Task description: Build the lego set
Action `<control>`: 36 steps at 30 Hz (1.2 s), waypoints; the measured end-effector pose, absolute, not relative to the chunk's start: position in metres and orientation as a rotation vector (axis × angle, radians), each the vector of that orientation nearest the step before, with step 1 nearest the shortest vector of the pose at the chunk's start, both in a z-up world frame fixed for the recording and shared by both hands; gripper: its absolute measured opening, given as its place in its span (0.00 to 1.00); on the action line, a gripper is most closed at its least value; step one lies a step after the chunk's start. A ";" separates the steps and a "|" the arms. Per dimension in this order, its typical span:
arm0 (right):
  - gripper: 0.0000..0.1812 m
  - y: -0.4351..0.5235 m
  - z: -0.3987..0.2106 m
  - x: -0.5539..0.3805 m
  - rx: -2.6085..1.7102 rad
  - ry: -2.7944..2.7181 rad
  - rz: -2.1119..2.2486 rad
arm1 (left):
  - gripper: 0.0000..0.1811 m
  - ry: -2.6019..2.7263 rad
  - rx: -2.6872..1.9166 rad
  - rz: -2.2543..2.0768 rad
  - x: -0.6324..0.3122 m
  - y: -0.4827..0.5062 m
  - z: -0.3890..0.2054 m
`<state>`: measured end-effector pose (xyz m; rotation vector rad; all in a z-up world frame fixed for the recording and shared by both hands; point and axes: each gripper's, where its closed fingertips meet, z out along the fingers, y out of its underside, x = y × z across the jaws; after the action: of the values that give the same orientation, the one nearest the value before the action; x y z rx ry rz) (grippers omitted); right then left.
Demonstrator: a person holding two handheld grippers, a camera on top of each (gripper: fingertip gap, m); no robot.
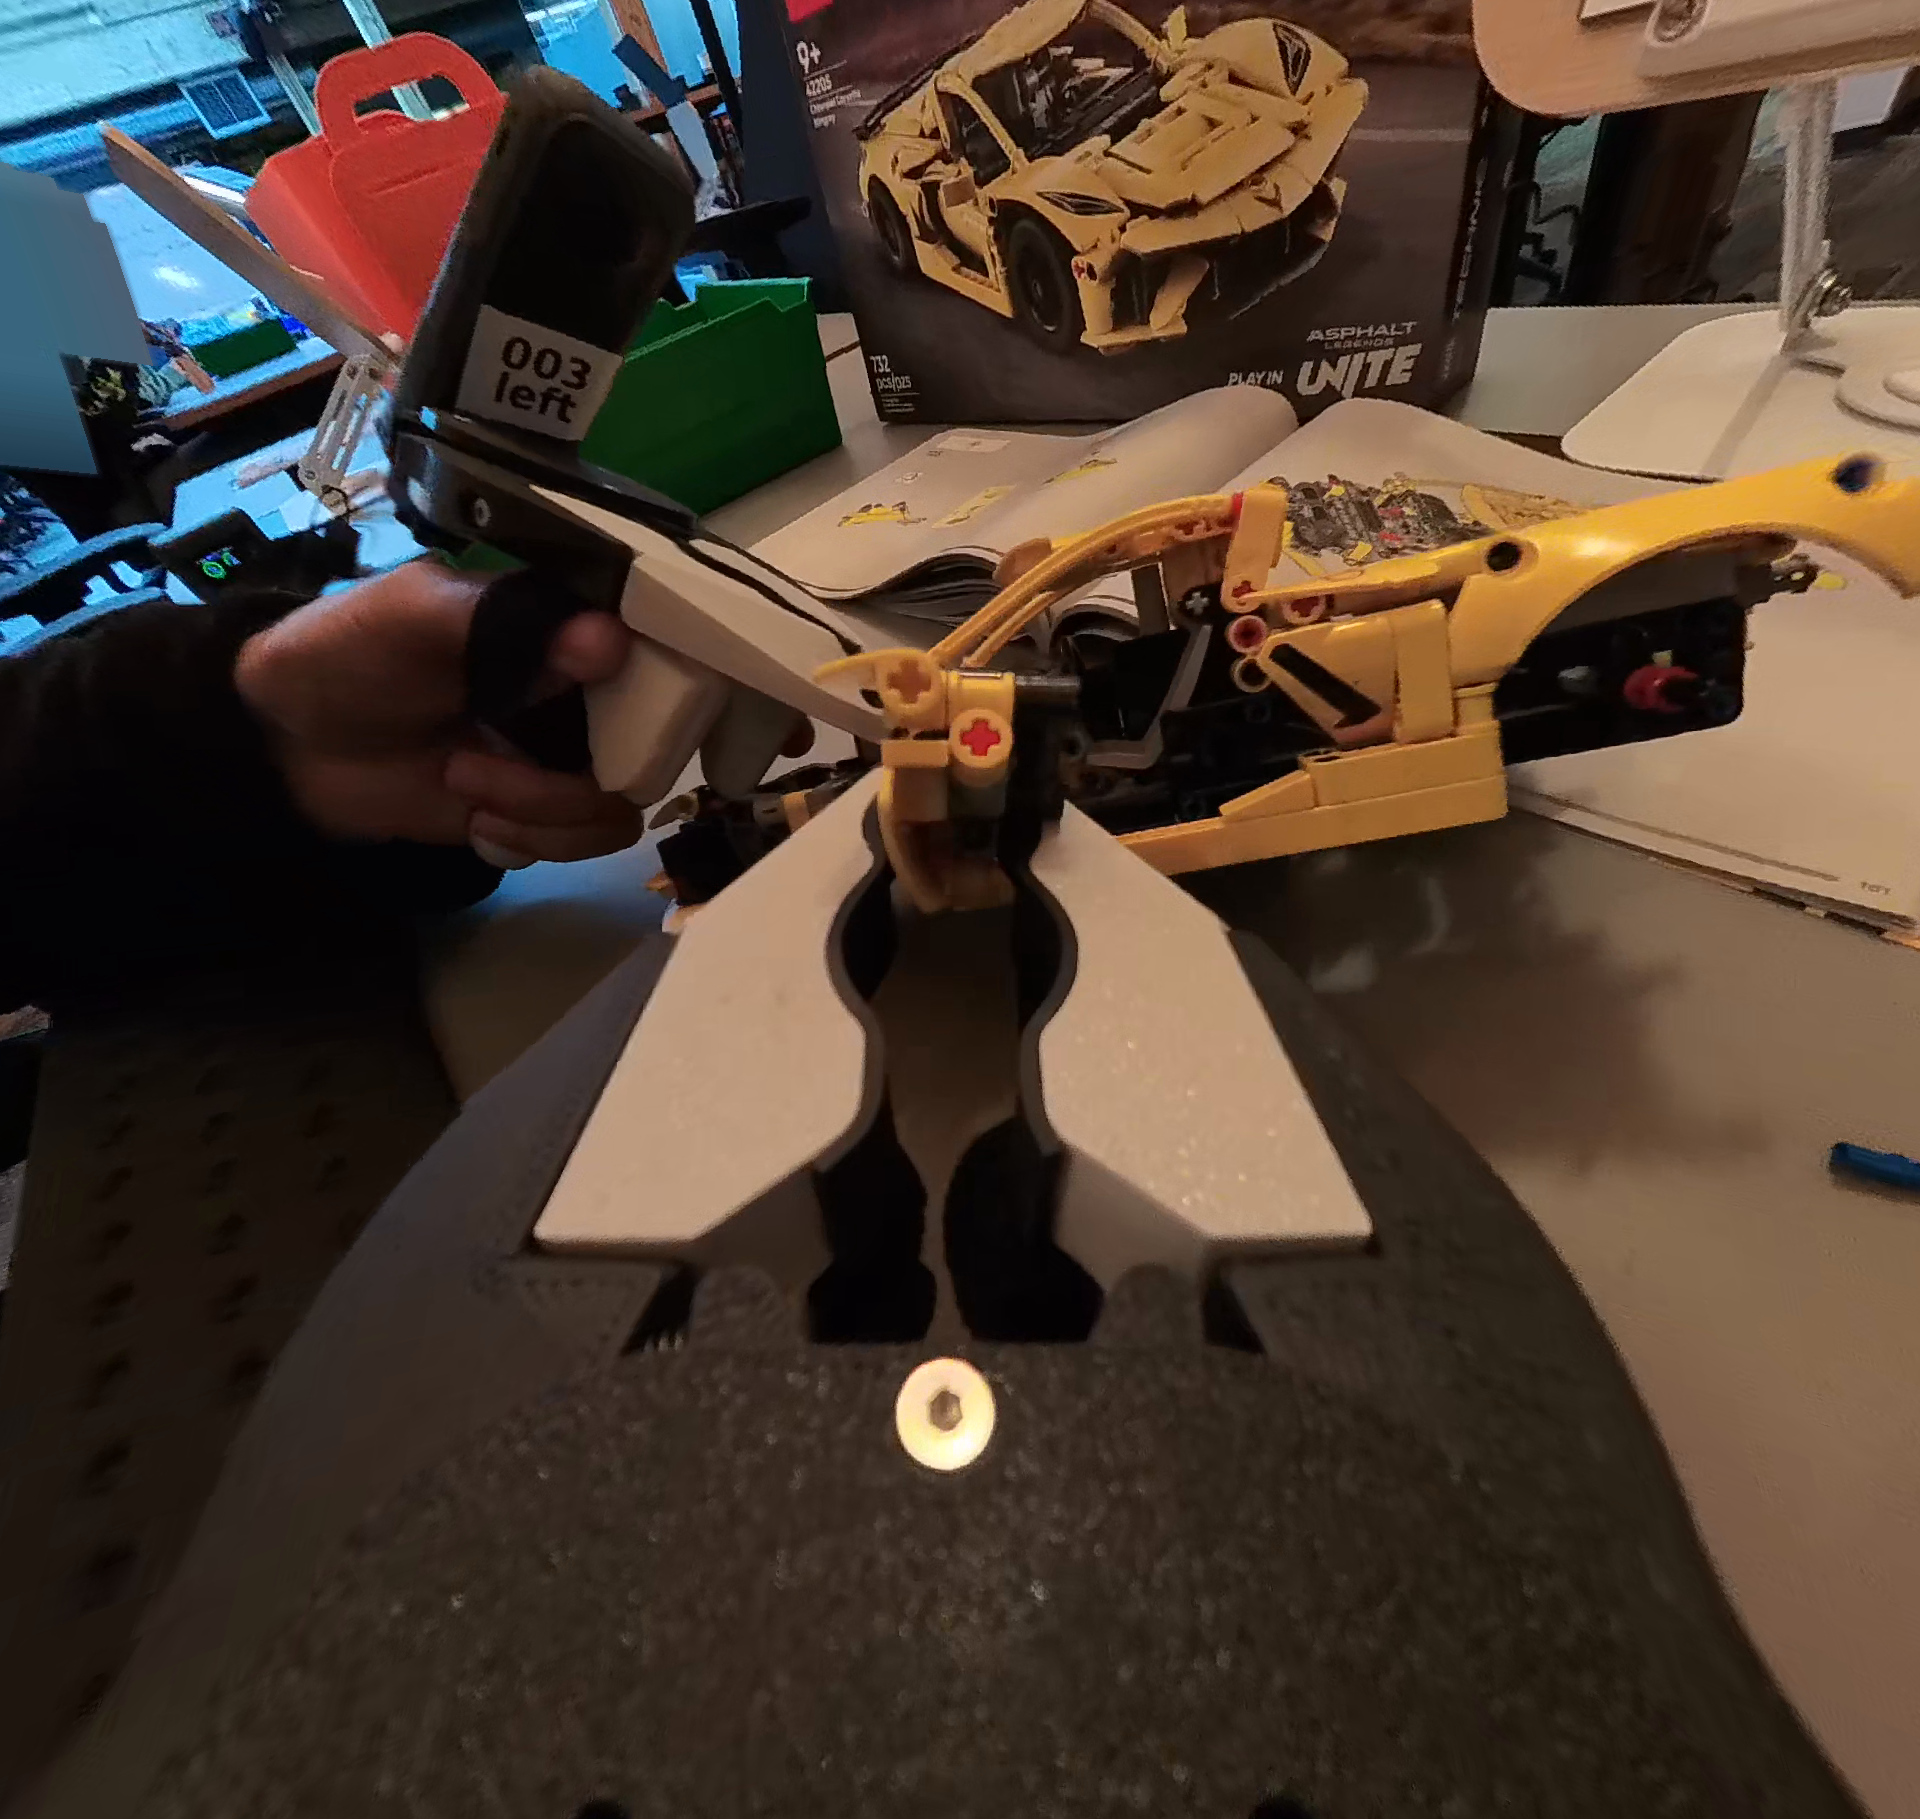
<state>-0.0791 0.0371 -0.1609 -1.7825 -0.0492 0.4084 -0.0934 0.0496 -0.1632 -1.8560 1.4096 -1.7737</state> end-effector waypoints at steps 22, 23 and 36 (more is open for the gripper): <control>0.09 0.048 -0.166 -0.082 -1.786 -0.101 0.410 | 0.04 1.343 -1.934 -1.885 -0.095 0.056 -0.165; 0.09 0.048 -0.167 -0.081 -1.806 -0.118 0.379 | 0.04 1.341 -1.937 -1.879 -0.095 0.057 -0.166; 0.08 0.056 -0.172 -0.082 -1.903 -0.210 0.331 | 0.04 1.336 -1.958 -1.872 -0.095 0.061 -0.168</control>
<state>-0.0820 0.0556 -0.1722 -1.9026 -0.2102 0.3314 -0.0951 0.0613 -0.1682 -1.9582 1.3365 -1.8723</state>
